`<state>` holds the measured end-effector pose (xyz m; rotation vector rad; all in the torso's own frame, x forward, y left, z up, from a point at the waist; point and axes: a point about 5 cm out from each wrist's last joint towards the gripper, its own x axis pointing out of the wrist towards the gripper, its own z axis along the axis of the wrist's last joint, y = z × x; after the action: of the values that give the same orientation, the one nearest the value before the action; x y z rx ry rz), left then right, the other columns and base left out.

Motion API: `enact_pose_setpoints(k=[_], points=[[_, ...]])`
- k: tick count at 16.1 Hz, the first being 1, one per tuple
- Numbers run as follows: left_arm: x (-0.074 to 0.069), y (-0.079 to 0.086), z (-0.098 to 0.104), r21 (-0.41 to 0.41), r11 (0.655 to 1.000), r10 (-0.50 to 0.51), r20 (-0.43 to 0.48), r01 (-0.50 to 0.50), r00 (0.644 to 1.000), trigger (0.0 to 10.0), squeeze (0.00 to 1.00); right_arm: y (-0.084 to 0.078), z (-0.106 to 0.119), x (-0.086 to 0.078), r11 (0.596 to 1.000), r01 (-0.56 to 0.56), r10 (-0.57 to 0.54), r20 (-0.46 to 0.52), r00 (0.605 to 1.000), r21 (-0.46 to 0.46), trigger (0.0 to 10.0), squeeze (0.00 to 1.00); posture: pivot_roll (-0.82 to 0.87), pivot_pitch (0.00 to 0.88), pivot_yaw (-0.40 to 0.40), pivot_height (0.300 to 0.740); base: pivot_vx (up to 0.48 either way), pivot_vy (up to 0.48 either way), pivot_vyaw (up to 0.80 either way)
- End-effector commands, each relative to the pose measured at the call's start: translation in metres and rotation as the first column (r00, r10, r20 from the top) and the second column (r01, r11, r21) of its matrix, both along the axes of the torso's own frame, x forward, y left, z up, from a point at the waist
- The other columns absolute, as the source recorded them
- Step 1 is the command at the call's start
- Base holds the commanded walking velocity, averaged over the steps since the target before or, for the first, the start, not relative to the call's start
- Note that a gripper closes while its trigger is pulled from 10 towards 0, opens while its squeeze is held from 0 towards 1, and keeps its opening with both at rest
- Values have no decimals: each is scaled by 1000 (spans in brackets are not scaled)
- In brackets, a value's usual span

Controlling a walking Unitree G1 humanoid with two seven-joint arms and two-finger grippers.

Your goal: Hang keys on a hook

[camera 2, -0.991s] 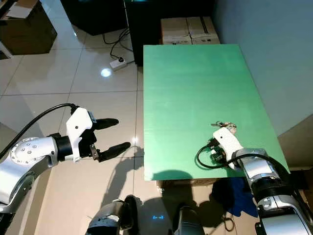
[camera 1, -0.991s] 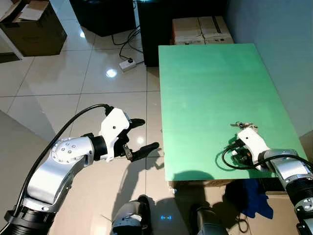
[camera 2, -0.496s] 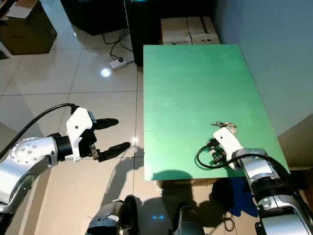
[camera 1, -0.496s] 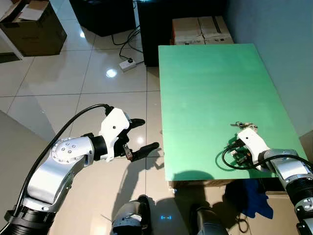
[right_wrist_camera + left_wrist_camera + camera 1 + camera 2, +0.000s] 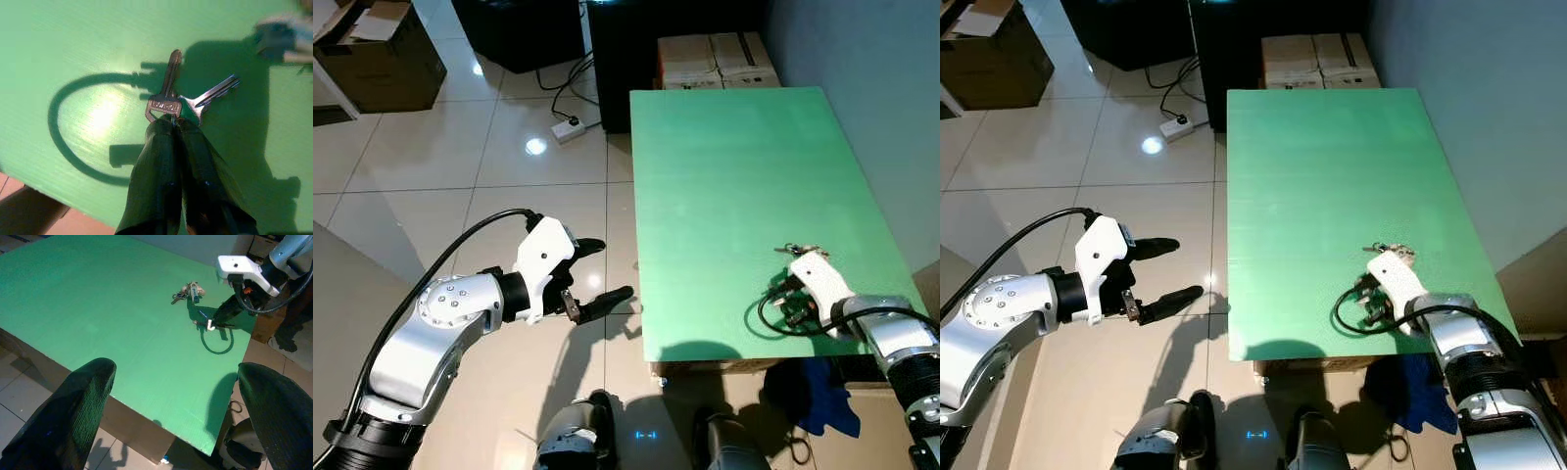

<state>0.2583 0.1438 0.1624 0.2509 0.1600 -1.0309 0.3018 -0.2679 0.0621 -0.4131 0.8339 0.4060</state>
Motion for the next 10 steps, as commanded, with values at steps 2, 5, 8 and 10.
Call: enact_pose_setpoints(k=[2,5,8,10], points=[[-2,0,3,16,1000,-13,16,13,1000,10000,0,-5,16,3,1000,11,-12,38,999,28,0,0,17,216,83,740,0,0,0],[-2,0,3,17,1000,-13,17,13,1000,10000,0,-6,28,6,999,0,-3,65,998,43,0,0,12,222,79,740,0,0,0],[-2,2,0,15,1000,18,32,-19,999,10000,0,12,47,10,991,-57,23,271,962,120,0,0,-6,189,76,740,0,0,0],[0,4,-2,13,999,42,42,-43,998,10000,0,23,54,11,985,-85,22,379,925,150,0,0,-15,167,81,740,0,0,0]])
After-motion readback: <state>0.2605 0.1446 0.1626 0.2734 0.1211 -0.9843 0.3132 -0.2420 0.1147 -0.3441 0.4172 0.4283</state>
